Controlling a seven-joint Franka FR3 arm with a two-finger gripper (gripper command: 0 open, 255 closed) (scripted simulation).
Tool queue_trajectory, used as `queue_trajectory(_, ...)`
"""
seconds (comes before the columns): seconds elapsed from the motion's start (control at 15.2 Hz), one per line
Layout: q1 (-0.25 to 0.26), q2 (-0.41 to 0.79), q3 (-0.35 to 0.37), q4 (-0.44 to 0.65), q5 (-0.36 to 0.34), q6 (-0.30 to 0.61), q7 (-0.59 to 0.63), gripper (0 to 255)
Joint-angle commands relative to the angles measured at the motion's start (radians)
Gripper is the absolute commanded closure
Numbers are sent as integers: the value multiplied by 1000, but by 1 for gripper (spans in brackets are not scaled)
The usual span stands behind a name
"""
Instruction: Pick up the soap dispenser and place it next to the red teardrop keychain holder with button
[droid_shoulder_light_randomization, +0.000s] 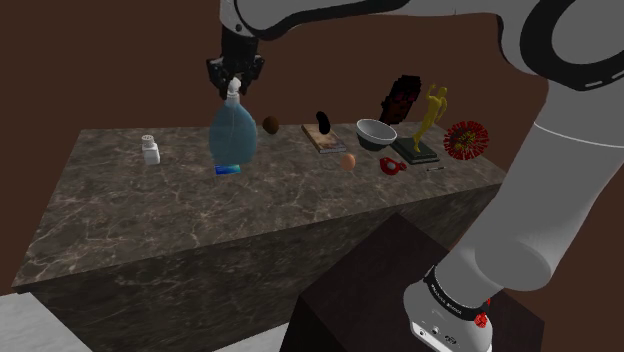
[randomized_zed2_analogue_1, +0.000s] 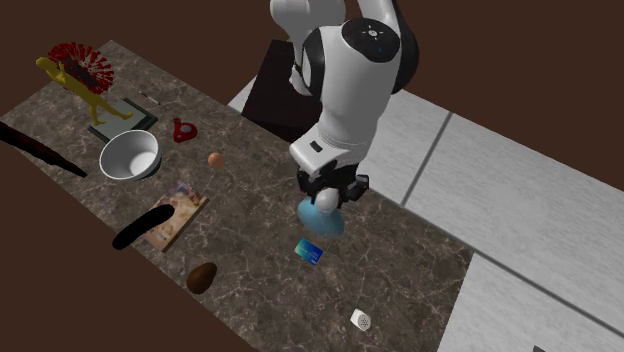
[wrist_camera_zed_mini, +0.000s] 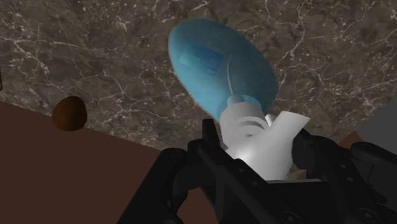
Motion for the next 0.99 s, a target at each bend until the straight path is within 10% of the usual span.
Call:
queue_trajectory(0.0,0,-4,1,20,4,-24,-6,255)
queue_trajectory(0.92,-106,-313,-76,-191,151,-83,-238,255)
